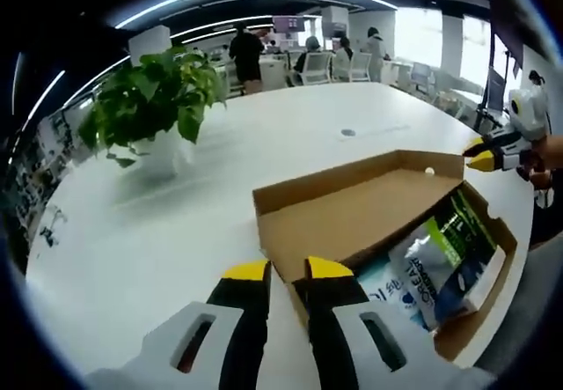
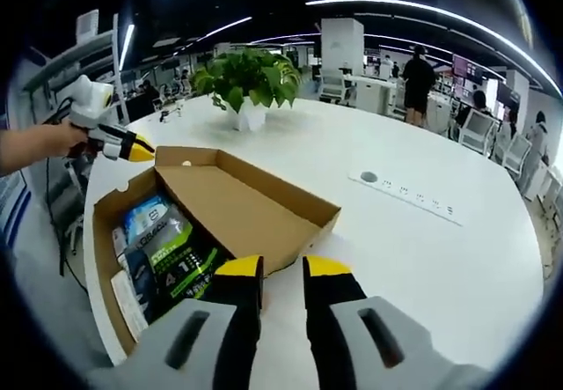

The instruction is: Operate the shoe box by opening the lid, removing the specified soft item, and placing it in the target area until the item is outside and the box remains undamaged.

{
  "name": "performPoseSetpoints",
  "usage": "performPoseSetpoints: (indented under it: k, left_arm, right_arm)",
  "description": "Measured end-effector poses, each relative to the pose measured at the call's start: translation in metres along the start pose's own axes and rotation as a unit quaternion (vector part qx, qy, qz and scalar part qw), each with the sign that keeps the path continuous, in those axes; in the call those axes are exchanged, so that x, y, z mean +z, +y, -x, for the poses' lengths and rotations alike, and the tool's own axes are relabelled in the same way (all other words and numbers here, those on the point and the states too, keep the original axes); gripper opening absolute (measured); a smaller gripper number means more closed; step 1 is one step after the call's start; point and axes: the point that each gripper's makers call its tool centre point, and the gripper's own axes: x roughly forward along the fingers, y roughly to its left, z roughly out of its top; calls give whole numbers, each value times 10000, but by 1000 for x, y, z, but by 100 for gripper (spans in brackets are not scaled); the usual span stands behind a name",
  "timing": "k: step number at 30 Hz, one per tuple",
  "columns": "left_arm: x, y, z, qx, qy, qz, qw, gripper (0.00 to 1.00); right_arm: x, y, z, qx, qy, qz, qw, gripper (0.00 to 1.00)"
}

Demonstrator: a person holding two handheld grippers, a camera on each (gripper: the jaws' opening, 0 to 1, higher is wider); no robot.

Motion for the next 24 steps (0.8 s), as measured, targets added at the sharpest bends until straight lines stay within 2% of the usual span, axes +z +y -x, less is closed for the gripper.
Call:
performPoseSetpoints:
  k: [9,20,24]
  left_arm:
    - [-5,-27,15,-213,85,-47,9997,18]
    - [-33,-69,24,-812,423,16,9958,25]
    - [-40,-78,24,-955,496,1,9942,26]
  right_arm:
    - [-1,12,18,142,-31,49,9999,26]
    - [-8,28,34,292,-24,105,9995,32]
    - [-10,33,38,338,-30,118,9994,34]
